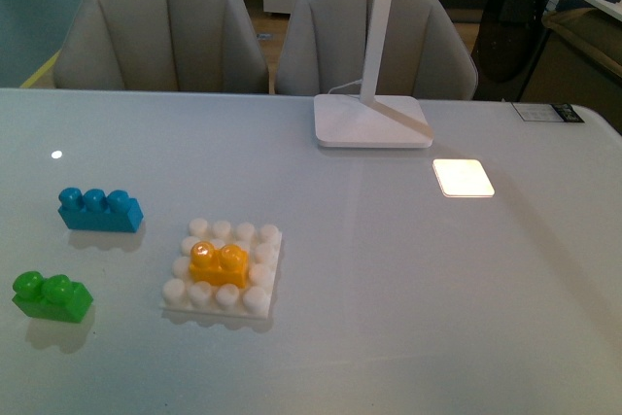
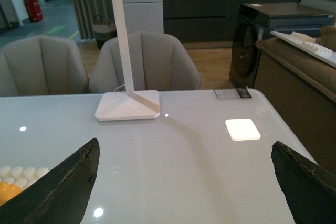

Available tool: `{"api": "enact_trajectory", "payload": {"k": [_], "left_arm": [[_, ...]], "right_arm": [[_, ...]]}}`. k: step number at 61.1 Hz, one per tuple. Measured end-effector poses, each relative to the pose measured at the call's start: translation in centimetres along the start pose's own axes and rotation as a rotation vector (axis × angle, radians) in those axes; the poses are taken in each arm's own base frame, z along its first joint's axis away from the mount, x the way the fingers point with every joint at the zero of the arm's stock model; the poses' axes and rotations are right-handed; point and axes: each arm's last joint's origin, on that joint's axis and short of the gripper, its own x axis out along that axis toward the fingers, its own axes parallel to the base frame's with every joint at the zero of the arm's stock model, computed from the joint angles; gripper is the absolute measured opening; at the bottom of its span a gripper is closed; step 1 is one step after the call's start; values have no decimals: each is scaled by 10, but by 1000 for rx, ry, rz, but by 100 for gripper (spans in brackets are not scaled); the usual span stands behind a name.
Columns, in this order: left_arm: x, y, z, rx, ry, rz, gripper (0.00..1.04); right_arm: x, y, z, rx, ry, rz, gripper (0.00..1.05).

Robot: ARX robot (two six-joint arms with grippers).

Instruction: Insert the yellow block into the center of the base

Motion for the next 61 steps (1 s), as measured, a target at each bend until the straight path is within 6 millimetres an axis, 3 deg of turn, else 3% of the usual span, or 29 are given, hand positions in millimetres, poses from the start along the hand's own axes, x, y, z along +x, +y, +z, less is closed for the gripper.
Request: {"api": "enact_trajectory", "payload": {"k": [16, 48, 61], "left_arm": [[0, 0, 0, 0, 1, 0, 3], [0, 0, 0, 0, 1, 0, 98], [0, 0, 0, 2, 1, 0, 97]], "right_arm": [[0, 0, 0, 0, 0, 0, 96], [0, 0, 0, 0, 0, 0, 96], [0, 0, 0, 0, 0, 0, 96]]}}
